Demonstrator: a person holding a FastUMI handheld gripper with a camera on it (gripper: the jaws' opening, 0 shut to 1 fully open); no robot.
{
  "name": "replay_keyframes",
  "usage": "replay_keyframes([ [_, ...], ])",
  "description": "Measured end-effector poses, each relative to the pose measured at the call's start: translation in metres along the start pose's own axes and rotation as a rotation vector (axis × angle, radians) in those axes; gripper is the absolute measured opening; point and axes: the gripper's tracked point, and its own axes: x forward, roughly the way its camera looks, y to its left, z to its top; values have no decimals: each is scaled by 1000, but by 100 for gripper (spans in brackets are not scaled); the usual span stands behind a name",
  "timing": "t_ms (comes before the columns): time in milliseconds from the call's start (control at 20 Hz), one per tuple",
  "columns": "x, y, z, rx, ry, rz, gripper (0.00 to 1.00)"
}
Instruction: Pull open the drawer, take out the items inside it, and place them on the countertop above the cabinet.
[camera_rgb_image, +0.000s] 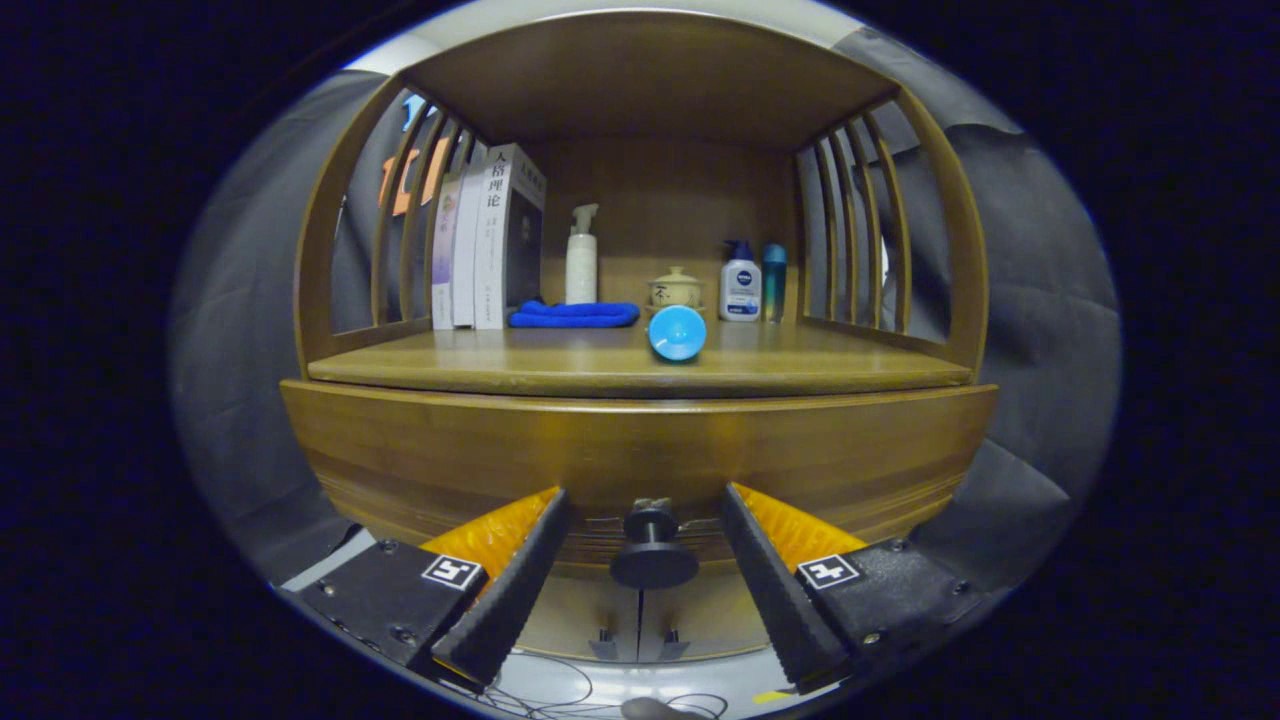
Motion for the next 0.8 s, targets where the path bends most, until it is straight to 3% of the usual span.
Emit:
replay_keyframes([
  [350, 8, 1, 0, -9, -29, -7, 100],
  [800, -11, -11, 8, 7, 88, -18, 100],
])
